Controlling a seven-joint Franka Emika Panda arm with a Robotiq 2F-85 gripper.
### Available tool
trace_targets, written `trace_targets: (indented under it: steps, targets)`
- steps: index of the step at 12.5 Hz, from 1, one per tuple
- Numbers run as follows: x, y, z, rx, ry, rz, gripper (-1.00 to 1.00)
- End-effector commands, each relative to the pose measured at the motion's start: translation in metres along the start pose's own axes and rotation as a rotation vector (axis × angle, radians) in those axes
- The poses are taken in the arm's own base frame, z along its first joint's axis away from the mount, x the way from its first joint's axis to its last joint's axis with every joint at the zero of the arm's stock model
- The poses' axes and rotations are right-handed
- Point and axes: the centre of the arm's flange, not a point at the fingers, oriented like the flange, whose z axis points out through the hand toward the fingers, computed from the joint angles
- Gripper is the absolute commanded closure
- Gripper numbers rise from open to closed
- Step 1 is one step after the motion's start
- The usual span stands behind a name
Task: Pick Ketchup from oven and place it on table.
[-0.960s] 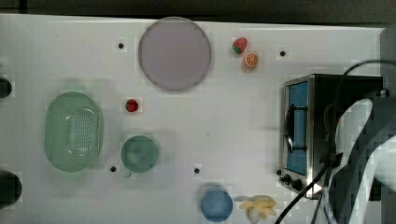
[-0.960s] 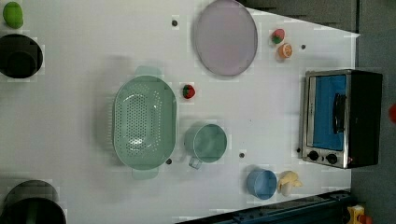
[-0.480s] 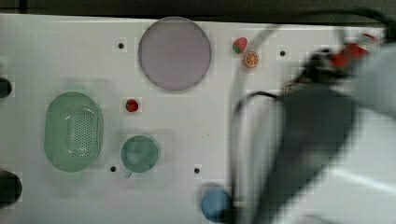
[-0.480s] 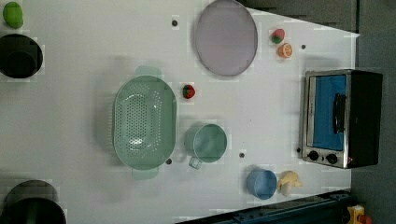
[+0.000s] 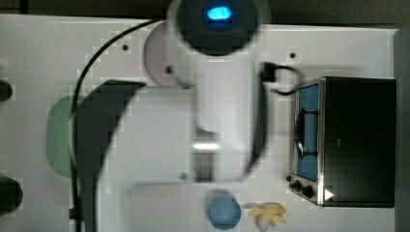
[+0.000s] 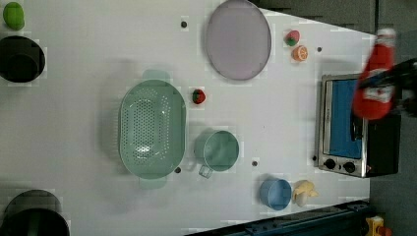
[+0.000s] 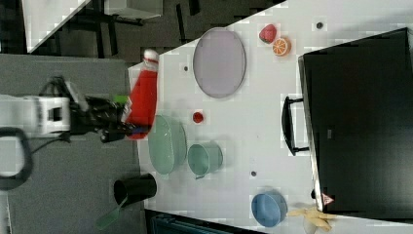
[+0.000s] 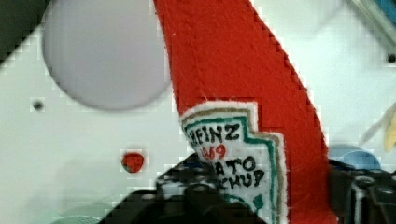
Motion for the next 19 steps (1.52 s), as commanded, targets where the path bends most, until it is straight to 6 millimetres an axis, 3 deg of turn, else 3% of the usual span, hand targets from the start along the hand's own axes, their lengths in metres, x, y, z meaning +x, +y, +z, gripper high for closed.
trace_targets:
  steps: [1,9,12,14,15,17,19]
  targets:
    - [0.022,0.022,0.078,-0.046,-0.047,0.056,-0.29]
    - [0.014,0.055,0.269,-0.066,-0.053,0.092,-0.29]
    - [0.016,0.055,0.317,-0.016,0.009,0.094,-0.29]
    - [0.01,0.059,0.342,-0.016,0.014,0.091,-0.38]
    - [0.01,0.059,0.349,-0.006,0.026,0.092,-0.58]
    - [0.01,0.057,0.35,0.016,0.049,0.09,-1.0]
    - [0.009,0.058,0.34,0.014,0.042,0.09,-1.0]
